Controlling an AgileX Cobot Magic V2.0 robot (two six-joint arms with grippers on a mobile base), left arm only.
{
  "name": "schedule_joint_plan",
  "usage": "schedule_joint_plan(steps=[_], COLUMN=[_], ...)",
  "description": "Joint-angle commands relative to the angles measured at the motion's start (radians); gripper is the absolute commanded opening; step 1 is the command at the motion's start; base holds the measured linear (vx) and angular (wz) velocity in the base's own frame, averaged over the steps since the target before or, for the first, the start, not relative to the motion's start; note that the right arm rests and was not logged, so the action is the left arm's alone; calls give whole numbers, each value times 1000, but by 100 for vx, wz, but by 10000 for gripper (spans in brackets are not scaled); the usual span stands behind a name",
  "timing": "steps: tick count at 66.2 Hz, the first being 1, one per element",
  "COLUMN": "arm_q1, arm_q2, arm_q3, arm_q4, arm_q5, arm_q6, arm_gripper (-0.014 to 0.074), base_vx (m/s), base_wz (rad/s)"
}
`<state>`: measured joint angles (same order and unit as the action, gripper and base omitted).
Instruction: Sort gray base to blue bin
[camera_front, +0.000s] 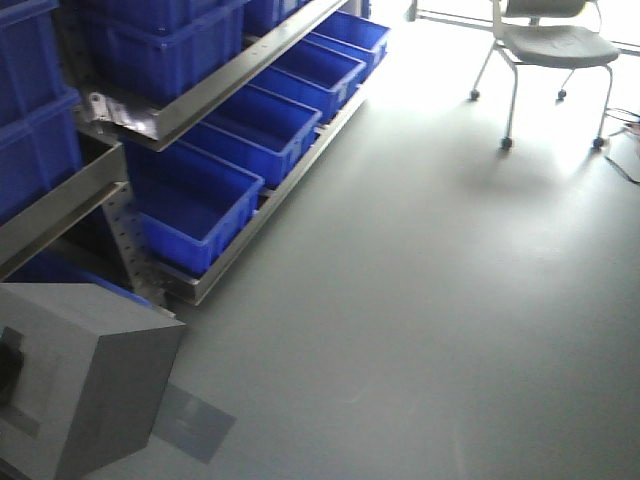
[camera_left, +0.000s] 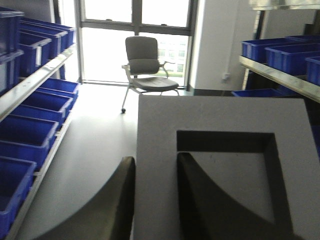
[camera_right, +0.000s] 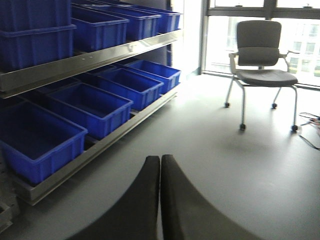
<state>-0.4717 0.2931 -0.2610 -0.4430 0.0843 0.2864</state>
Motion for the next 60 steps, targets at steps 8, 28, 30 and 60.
schedule_joint_plan(steps=[8, 28, 30, 60], arm_q1=[0, 0, 0, 0], arm_q2=[6, 6, 6, 6], arm_q3=[-30, -30, -30, -30], arm_q4=[-13, -13, -13, -13], arm_q5=[-96, -96, -96, -96], arm_q6=[-7, -7, -7, -7], arm_gripper=[-6, -6, -6, -6], base_vx=[21, 18, 17, 15], base_wz=[80, 73, 72, 72])
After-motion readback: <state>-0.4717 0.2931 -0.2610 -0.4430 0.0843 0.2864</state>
